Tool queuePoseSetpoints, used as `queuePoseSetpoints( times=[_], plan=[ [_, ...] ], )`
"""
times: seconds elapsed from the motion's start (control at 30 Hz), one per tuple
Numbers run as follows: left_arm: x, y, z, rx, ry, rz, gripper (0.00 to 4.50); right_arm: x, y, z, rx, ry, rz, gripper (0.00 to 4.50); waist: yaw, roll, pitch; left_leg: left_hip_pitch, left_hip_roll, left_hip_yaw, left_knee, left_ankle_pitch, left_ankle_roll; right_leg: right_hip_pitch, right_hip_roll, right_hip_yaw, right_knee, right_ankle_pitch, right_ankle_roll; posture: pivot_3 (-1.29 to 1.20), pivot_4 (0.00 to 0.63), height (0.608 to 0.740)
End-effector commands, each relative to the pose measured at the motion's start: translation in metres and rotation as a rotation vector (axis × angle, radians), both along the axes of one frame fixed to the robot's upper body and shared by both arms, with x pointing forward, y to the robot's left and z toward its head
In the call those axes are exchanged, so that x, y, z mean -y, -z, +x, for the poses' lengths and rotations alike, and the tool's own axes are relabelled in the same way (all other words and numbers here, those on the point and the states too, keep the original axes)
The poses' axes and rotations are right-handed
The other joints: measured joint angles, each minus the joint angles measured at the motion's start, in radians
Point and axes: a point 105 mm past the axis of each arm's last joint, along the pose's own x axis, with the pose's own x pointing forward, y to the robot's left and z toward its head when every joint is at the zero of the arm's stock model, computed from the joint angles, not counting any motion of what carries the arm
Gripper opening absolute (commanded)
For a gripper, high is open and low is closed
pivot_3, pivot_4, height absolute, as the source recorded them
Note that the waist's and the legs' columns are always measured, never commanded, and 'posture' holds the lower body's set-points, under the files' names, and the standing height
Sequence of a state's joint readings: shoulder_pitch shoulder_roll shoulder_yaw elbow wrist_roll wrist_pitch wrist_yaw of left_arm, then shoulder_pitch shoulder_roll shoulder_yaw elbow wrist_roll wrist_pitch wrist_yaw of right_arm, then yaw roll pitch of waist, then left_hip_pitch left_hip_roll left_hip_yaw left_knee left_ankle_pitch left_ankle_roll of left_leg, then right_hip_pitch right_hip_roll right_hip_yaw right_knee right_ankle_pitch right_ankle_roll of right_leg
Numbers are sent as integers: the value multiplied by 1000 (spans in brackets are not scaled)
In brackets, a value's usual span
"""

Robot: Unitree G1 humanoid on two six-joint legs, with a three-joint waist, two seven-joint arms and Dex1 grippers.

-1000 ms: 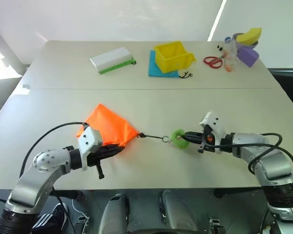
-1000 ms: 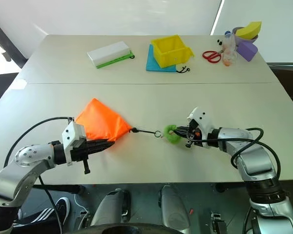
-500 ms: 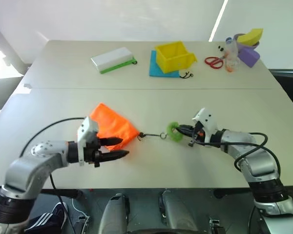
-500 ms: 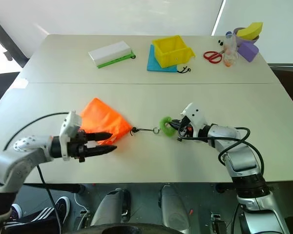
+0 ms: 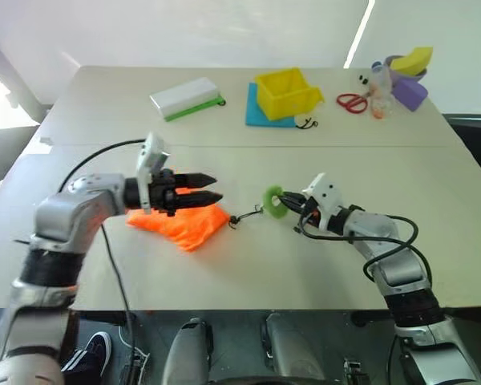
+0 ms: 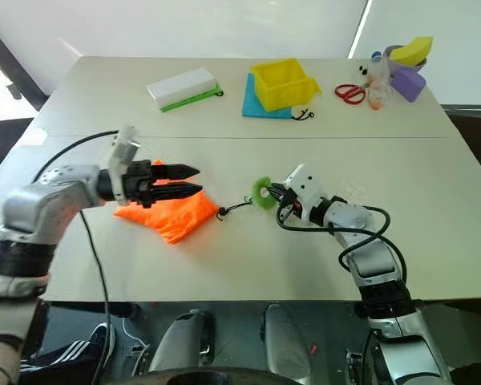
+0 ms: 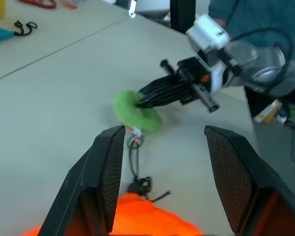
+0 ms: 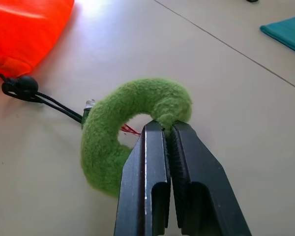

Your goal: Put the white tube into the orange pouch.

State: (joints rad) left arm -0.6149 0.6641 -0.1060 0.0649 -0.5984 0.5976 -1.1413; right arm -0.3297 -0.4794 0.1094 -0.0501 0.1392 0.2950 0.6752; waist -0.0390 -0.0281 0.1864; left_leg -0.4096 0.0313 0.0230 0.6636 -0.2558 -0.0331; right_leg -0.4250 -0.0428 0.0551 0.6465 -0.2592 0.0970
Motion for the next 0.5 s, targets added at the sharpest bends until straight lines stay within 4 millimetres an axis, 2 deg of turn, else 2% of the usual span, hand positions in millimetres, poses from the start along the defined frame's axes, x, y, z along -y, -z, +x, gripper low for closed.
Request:
queuePoseSetpoints(
  times=[0.03, 0.23, 0.33, 0.5],
  plan=[
    [14, 13, 19, 115, 49, 108, 2740, 1, -11, 3, 52, 9, -5, 0, 2, 0, 0, 0, 0, 0, 0, 0, 0, 0, 0, 0, 0, 0, 0, 0, 150, 740],
    [38, 33, 32, 36, 204, 222, 2740, -2, -12, 5, 56, 12, 4, 0, 2, 0, 0, -1, 0, 0, 0, 0, 0, 0, 1, 0, 0, 2, 3, 0, 150, 740],
    [40, 40, 30, -17, 287, 302, 2740, -3, -14, 5, 61, 13, 9, 0, -5, 0, 0, -1, 0, -1, 0, 0, 0, 0, 1, 0, 0, 2, 3, 0, 150, 740],
    [42, 48, 28, 1, 404, 436, 2740, -4, -15, 6, 64, 15, 14, 0, -2, 0, 0, -1, 1, -2, -1, 0, 0, -1, 2, 0, 1, 2, 4, 0, 150, 740]
  ],
)
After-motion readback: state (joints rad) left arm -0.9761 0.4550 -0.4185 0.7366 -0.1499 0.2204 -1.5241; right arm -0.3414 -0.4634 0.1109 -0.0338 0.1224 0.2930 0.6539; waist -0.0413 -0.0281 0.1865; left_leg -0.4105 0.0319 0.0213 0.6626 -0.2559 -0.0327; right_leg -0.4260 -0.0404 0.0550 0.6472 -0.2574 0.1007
